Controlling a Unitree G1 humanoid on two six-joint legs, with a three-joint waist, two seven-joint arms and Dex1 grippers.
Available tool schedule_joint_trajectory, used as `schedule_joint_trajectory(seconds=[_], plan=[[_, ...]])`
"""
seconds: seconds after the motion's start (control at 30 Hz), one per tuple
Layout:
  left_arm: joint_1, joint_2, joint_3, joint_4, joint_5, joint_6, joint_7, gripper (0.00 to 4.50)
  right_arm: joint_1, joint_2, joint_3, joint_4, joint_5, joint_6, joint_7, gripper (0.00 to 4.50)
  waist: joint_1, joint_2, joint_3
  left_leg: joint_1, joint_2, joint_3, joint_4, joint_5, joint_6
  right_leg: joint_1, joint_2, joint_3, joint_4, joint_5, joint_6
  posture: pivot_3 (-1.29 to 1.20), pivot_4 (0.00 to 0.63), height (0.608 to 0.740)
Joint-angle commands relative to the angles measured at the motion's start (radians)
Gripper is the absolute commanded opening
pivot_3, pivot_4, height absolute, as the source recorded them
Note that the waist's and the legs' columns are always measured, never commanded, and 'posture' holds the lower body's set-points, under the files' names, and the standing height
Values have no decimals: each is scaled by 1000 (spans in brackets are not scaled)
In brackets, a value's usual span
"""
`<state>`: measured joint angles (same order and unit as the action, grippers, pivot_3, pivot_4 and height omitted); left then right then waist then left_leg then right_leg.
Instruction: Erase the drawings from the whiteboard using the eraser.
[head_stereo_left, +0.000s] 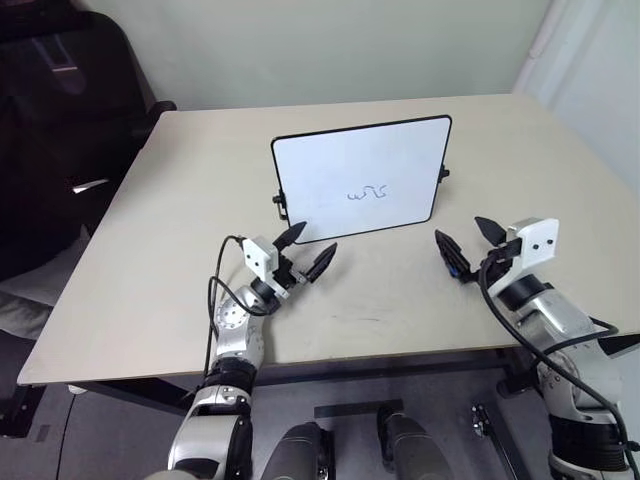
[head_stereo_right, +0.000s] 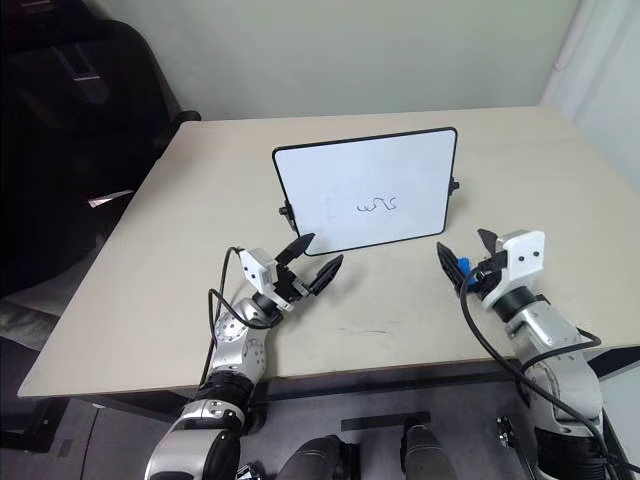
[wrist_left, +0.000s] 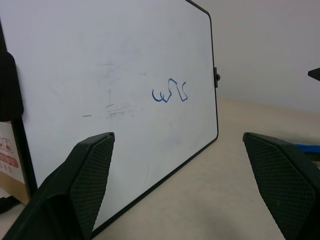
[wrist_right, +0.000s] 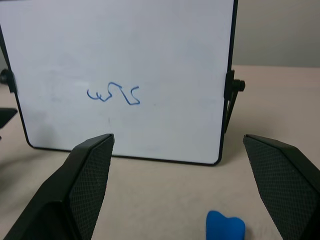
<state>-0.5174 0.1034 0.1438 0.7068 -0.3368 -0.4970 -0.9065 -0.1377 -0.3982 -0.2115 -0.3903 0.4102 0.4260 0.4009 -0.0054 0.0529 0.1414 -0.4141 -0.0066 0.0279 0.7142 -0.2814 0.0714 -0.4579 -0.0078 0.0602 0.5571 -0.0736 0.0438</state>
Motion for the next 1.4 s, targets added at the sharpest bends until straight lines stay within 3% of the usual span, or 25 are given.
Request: schedule_joint_trajectory(seconds=[0.03,0.27,0.4,0.63,0.77,1.3,1.4], plan=[[35,-18,-5,-8,-5,0,13,4500,-1,-12,-7,-36,13,5,4,4380,0,1,0,0,0,0,0,0,0,0,0,0,0,0,0,0,150,726],[46,-23,-17,-31,-15,14,0,4500,-46,-2,-20,-20,32,85,-43,4380,-1,1,0,0,0,1,0,-1,1,0,0,0,0,-1,0,0,150,726],[38,-25,-14,-19,-5,9,18,4500,-107,-42,-27,-8,120,370,-77,4380,-1,1,0,1,0,1,0,-2,1,0,0,0,0,-1,1,0,150,726],[37,-15,-6,-21,-13,9,13,4500,-248,-174,97,91,9,585,-107,4380,0,1,0,1,0,3,1,-2,2,0,-1,0,0,-1,1,0,150,726],[49,-19,-7,-38,-11,5,24,4500,-293,-196,92,113,11,661,-102,4380,1,1,-1,1,0,2,1,-2,2,0,-1,0,0,-1,1,0,150,726],[73,-24,-13,-75,-11,16,30,4500,-315,-186,94,187,-31,735,-105,4380,0,1,-1,1,0,3,1,-4,2,-1,-1,0,0,-2,2,0,150,726],[73,-25,-13,-74,-11,17,30,4500,-315,-181,90,190,-34,731,-105,3801,0,1,-1,1,0,3,1,-4,3,-1,-1,0,0,-2,2,0,150,726]])
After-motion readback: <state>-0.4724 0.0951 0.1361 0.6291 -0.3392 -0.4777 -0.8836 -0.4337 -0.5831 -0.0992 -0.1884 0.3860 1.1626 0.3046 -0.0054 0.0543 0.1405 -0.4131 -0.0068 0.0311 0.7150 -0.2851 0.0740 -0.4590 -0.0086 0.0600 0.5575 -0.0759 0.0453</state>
